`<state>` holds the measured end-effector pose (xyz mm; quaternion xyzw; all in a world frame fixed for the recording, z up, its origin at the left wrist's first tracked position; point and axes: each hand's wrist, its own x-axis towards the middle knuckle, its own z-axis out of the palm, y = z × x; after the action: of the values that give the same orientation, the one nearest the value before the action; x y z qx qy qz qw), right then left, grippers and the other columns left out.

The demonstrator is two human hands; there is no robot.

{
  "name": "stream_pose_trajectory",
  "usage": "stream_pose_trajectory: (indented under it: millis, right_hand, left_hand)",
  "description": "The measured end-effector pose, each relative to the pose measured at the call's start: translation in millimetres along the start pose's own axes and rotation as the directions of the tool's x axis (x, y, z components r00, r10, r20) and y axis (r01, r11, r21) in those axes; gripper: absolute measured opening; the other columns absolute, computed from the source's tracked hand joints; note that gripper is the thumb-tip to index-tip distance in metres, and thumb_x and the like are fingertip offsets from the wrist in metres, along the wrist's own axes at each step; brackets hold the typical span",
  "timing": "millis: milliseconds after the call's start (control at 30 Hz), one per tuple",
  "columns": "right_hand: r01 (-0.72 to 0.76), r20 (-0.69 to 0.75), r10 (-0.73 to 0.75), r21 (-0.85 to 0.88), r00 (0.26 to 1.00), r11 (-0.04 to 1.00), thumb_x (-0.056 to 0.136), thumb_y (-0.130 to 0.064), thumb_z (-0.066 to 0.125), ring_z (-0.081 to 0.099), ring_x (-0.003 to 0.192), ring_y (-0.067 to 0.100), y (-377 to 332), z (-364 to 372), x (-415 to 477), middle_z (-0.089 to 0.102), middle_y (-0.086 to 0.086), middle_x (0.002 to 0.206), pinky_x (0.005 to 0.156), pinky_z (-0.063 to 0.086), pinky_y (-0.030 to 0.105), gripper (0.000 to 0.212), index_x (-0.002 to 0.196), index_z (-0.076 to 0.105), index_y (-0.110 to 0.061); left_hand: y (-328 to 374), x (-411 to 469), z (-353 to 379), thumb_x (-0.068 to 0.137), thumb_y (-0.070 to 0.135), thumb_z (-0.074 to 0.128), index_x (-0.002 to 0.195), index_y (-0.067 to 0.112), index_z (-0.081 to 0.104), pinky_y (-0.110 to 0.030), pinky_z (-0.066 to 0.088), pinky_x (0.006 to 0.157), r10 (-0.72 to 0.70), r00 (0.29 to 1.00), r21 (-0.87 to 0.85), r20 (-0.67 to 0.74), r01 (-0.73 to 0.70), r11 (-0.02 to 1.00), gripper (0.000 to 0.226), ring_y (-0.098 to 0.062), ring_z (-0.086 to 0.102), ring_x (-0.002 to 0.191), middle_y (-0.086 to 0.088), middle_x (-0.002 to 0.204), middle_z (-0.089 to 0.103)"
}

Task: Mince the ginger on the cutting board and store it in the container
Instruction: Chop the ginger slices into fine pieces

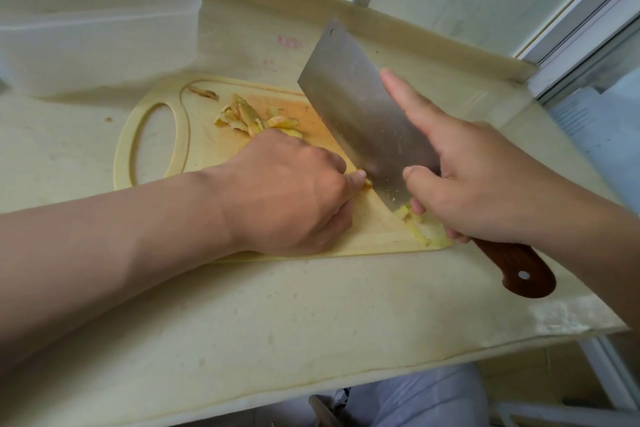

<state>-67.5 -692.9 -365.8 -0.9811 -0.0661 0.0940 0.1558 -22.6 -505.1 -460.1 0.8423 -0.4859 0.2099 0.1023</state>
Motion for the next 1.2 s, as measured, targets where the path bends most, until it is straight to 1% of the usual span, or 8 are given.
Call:
stream_pose_trajectory:
  millis: [200, 400, 567, 733, 900, 1000, 1100, 1200]
  right_hand:
    - [-0.004, 0.015, 0.005, -0.052, 1.000, 0.999, 0.091, -0.006, 0.047, 0.064, 0.039, 0.018, -18.1, -0.1, 32.8, 0.071, 0.006, 0.072, 0.046, 0.060, 0.038, 0.099, 0.159, -0.003, -0.057]
    - [-0.031, -0.015, 0.032, 0.022, 0.999, 0.999, 0.091, -0.006, 0.046, 0.065, 0.041, 0.019, -16.6, 0.8, 29.3, 0.072, 0.004, 0.071, 0.048, 0.061, 0.039, 0.098, 0.158, -0.002, -0.059]
    - [-0.114, 0.024, 0.111, 0.155, 0.993, 0.981, 0.095, -0.005, 0.049, 0.063, 0.043, 0.022, -5.0, -1.3, 14.7, 0.073, 0.007, 0.069, 0.044, 0.058, 0.037, 0.096, 0.149, 0.008, -0.073]
    - [-0.115, -0.079, 0.150, 0.332, 0.986, 0.936, 0.098, -0.003, 0.049, 0.061, 0.043, 0.022, 8.4, -4.3, 16.7, 0.073, 0.008, 0.068, 0.040, 0.051, 0.031, 0.093, 0.153, 0.011, -0.067]
    - [-0.132, -0.074, 0.190, 0.480, 0.979, 0.867, 0.099, 0.000, 0.050, 0.069, 0.073, 0.053, 16.6, -7.9, 7.6, 0.061, 0.002, 0.045, 0.047, 0.055, 0.041, 0.091, 0.155, 0.018, -0.064]
    - [-0.117, -0.055, 0.171, 0.524, 0.984, 0.844, 0.098, 0.002, 0.050, 0.062, 0.053, 0.044, 22.2, -2.1, 4.0, 0.067, 0.009, 0.054, 0.046, 0.054, 0.043, 0.091, 0.152, 0.025, -0.066]
    - [-0.102, -0.042, 0.151, 0.559, 0.988, 0.823, 0.097, 0.003, 0.050, 0.061, 0.053, 0.036, 25.3, 2.4, 2.3, 0.066, 0.008, 0.053, 0.044, 0.053, 0.040, 0.090, 0.150, 0.028, -0.067]
    - [-0.087, -0.046, 0.140, 0.582, 0.989, 0.808, 0.096, 0.003, 0.049, 0.058, 0.046, 0.029, 25.6, 3.7, 3.4, 0.069, 0.011, 0.059, 0.043, 0.051, 0.037, 0.090, 0.150, 0.028, -0.066]
  left_hand:
    - [0.7, 1.1, -0.9, 0.095, 0.037, 0.028, 0.106, 0.011, 0.074, -0.027, 0.033, 0.044, 0.006, 1.000, -0.014, -0.009, -0.006, 1.000, 0.053, -0.036, 0.060, 0.052, -0.002, 0.066, 0.060]
    - [0.9, -1.1, -2.0, 0.094, 0.037, 0.030, 0.105, 0.013, 0.074, -0.024, 0.025, 0.046, 0.015, 1.000, 0.004, -0.023, -0.015, 1.000, 0.051, -0.034, 0.059, 0.051, 0.000, 0.064, 0.059]
    - [-1.3, -1.6, 0.0, 0.091, 0.035, 0.035, 0.107, 0.011, 0.073, -0.023, 0.026, 0.047, 0.022, 0.999, 0.015, -0.038, -0.021, 1.000, 0.048, -0.034, 0.058, 0.050, 0.000, 0.064, 0.059]
    - [-3.1, -3.4, 2.9, 0.091, 0.036, 0.034, 0.107, 0.010, 0.072, -0.026, 0.035, 0.043, 0.028, 0.998, 0.013, -0.058, -0.028, 1.000, 0.048, -0.034, 0.059, 0.052, 0.000, 0.066, 0.059]
    - [-4.4, -5.6, 2.3, 0.090, 0.038, 0.034, 0.102, 0.014, 0.073, -0.025, 0.032, 0.043, 0.032, 0.999, -0.005, -0.009, -0.033, 0.999, 0.047, -0.031, 0.057, 0.051, 0.002, 0.066, 0.057]
    - [-4.3, -5.2, -2.3, 0.090, 0.035, 0.040, 0.093, 0.014, 0.073, -0.024, 0.025, 0.044, 0.022, 1.000, -0.031, 0.018, -0.021, 0.999, 0.038, -0.031, 0.053, 0.049, 0.002, 0.064, 0.054]
    - [-1.8, -4.5, -8.5, 0.088, 0.027, 0.051, 0.073, 0.012, 0.061, -0.024, 0.023, 0.045, -0.007, 1.000, -0.074, 0.030, 0.009, 0.997, 0.024, -0.032, 0.047, 0.048, 0.000, 0.061, 0.049]
    - [-0.1, -5.2, -11.6, 0.087, 0.023, 0.056, 0.064, 0.012, 0.052, -0.024, 0.027, 0.042, -0.038, 0.999, -0.109, 0.017, 0.040, 0.993, 0.026, -0.033, 0.043, 0.046, -0.001, 0.059, 0.048]
